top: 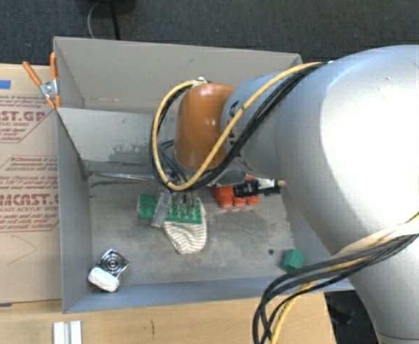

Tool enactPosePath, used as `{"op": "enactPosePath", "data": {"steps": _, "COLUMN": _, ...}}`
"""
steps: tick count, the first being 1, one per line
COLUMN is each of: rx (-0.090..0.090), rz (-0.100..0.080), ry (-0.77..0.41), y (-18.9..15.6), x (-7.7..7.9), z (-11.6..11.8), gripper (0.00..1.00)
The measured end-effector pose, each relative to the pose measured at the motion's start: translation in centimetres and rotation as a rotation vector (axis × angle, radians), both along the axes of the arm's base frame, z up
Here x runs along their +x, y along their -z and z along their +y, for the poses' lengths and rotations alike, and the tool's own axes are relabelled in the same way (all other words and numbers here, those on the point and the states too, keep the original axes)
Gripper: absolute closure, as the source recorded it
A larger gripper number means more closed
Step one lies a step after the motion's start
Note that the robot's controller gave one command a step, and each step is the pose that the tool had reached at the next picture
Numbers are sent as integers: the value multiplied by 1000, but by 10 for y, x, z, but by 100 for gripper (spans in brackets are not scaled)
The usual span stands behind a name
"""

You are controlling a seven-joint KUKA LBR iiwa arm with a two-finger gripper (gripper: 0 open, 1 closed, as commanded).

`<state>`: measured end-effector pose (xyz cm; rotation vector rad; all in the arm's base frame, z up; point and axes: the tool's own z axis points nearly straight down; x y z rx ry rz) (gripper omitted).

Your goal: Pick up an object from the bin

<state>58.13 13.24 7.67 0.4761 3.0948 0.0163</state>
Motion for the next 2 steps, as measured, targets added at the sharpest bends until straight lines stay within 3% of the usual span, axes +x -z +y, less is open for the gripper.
{"op": "enactPosePath", "data": {"steps": 1, "rx": 0, "rz": 0, "ry": 0, "y": 0, "x": 0, "z": 0, "gripper": 100}}
{"op": "enactPosePath", "data": {"steps": 2, "rx": 7, "rz": -4, "ry": 160, "y": -10, "x": -9, "z": -11, "gripper": 100}}
